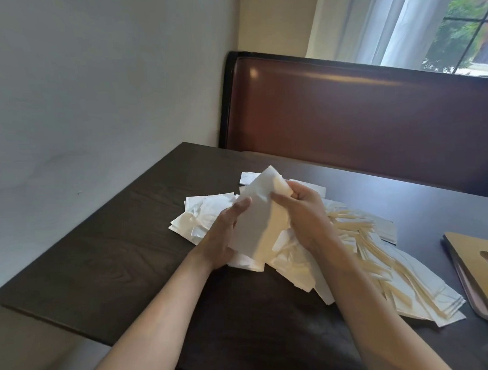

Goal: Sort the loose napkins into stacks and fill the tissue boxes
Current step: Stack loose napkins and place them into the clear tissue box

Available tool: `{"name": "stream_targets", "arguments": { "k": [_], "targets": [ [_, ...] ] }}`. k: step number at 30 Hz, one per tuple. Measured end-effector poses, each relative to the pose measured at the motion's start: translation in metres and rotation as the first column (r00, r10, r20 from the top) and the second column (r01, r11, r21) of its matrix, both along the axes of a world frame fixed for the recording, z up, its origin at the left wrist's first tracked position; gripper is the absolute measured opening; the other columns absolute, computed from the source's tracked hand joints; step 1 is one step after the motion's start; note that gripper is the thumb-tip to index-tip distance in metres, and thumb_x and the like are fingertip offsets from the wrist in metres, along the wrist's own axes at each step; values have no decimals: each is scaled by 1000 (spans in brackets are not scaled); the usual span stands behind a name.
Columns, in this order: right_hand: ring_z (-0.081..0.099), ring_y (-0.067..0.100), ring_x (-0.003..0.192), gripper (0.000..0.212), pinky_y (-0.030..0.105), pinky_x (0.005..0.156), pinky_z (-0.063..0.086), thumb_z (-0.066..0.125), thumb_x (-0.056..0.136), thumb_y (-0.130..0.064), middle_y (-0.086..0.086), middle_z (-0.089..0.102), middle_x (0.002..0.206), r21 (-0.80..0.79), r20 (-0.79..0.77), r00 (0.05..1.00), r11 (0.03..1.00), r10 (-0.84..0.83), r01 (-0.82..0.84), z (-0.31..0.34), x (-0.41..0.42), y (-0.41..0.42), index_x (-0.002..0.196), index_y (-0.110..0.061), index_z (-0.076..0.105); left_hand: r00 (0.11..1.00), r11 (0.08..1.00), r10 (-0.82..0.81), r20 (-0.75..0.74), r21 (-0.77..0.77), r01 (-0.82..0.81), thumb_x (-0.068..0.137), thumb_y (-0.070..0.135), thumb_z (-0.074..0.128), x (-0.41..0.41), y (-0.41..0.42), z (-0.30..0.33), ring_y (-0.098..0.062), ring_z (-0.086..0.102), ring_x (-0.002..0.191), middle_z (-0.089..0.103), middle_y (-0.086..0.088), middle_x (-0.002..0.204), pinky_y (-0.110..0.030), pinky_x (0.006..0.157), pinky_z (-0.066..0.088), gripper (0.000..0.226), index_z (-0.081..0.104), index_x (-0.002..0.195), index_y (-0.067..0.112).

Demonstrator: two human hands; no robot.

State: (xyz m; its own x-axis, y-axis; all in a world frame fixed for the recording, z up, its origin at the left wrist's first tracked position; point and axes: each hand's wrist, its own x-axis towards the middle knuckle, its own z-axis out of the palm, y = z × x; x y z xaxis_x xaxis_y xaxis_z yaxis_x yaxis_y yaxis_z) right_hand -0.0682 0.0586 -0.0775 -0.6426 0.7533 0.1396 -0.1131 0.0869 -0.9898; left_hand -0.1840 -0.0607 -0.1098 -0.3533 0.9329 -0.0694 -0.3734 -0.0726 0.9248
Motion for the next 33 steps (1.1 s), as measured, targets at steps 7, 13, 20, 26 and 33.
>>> {"name": "stream_targets", "arguments": {
  "k": [7, 13, 20, 26, 33],
  "targets": [
    [65, 25, 80, 11, 29, 62, 52, 68, 89, -9, 11, 65, 88, 84, -44, 996, 993, -75, 79, -2, 2, 0, 100, -11, 70, 873, 956, -283, 398, 46, 289, 84, 74, 43, 1, -7, 1, -44, 63, 116, 60, -26, 134, -59, 94, 53, 88, 63, 133, 3],
    [66, 20, 72, 10, 33, 63, 53, 65, 92, -12, 4, 66, 75, 191, 14, 990, 972, -143, 137, -2, 3, -3, 84, -13, 70, 878, 964, -250, 408, 23, 263, 87, 73, 39, 3, -5, 2, -25, 60, 71, 68, -23, 110, -31, 61, 53, 81, 71, 121, 7],
    [69, 11, 79, 11, 22, 62, 56, 62, 93, -7, -3, 70, 87, 131, -201, 978, 987, -61, 89, 31, 19, -8, 102, -6, 68, 898, 999, 12, 439, -43, 7, 95, 69, 36, -4, 1, 1, -37, 71, 97, 66, -26, 126, -48, 87, 55, 78, 64, 128, 5],
    [62, 13, 65, 18, 23, 55, 51, 70, 89, -6, 2, 70, 81, 316, 173, 977, 933, 123, -173, 24, 11, -15, 97, -22, 69, 929, 993, 29, 369, -117, 15, 97, 71, 29, 0, -1, 4, -38, 71, 90, 72, -20, 107, -45, 75, 58, 75, 64, 121, 9],
    [58, 10, 96, 37, 34, 89, 53, 75, 86, -24, -17, 61, 112, 655, 387, 909, 739, -153, -154, 3, 3, -8, 121, -28, 66, 950, 989, -31, 311, -127, 74, 93, 73, 31, 2, -1, 1, -37, 67, 94, 68, -20, 107, -53, 98, 48, 77, 71, 118, 12]
  ]
}}
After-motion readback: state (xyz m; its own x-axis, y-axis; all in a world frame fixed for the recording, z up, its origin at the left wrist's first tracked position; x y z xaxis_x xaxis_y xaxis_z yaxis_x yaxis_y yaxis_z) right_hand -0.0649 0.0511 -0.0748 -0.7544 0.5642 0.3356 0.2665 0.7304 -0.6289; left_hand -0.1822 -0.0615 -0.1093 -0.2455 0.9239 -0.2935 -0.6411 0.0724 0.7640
